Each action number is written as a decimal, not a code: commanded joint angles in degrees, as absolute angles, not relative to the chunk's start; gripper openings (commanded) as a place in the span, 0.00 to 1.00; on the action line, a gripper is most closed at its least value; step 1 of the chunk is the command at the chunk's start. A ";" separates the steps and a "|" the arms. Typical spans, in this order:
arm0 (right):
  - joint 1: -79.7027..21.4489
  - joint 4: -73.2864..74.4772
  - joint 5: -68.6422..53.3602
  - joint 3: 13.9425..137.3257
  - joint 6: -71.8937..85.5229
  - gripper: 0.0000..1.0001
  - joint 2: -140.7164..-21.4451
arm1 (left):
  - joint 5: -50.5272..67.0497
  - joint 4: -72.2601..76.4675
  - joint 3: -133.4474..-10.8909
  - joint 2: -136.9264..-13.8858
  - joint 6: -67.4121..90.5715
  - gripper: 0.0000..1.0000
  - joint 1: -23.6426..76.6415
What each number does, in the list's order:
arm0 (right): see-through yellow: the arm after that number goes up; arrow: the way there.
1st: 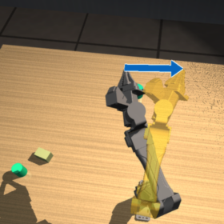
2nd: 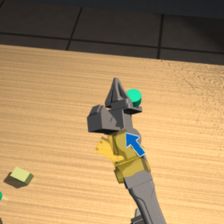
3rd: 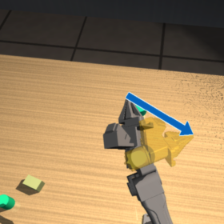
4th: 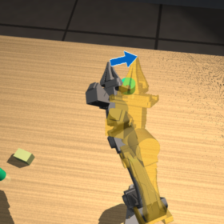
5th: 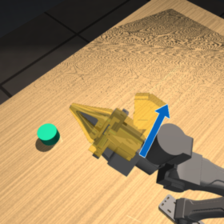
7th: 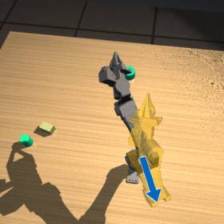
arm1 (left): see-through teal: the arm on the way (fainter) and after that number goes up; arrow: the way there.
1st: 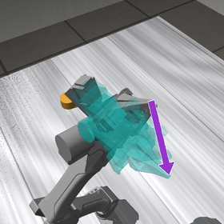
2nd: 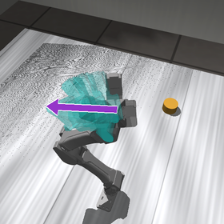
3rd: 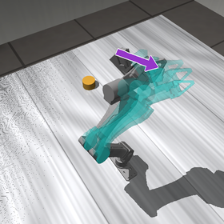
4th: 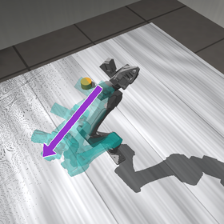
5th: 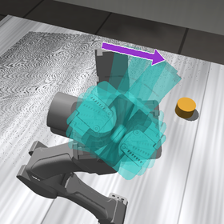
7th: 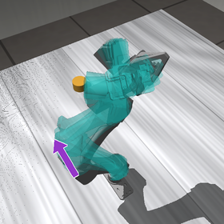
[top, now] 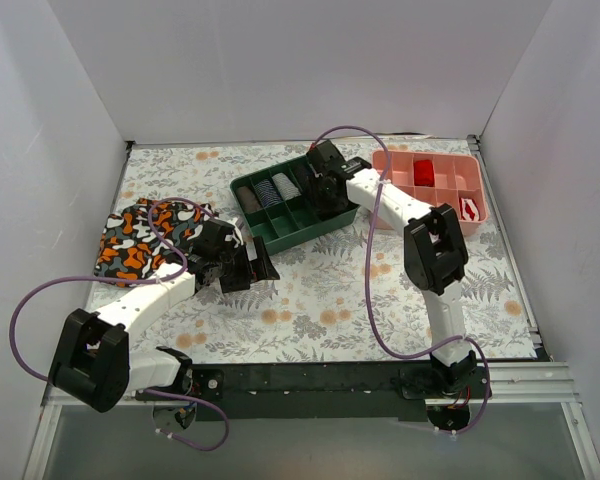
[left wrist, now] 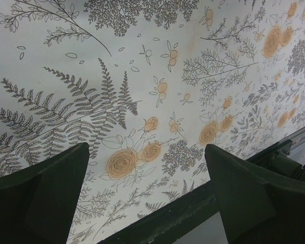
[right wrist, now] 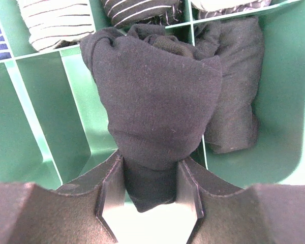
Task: Roll the underwear
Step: Place the underwear in the storage box.
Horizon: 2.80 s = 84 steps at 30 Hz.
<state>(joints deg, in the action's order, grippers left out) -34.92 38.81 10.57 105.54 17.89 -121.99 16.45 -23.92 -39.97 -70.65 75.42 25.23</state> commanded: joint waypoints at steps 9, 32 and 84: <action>-32.17 48.51 9.94 111.80 13.36 0.01 -127.44 | 17.22 -23.03 -38.94 -70.31 74.80 0.98 24.87; -29.62 40.35 6.86 110.13 12.30 0.01 -122.52 | 17.49 -22.94 -39.73 -71.45 74.79 0.98 24.87; -32.96 63.82 -2.47 118.66 4.57 0.01 -135.26 | 18.72 -22.41 -38.67 -72.25 74.71 0.98 24.87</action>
<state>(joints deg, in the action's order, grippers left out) -32.27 57.43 0.01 119.48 6.15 -132.84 17.69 -22.61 -39.64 -72.97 75.37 25.23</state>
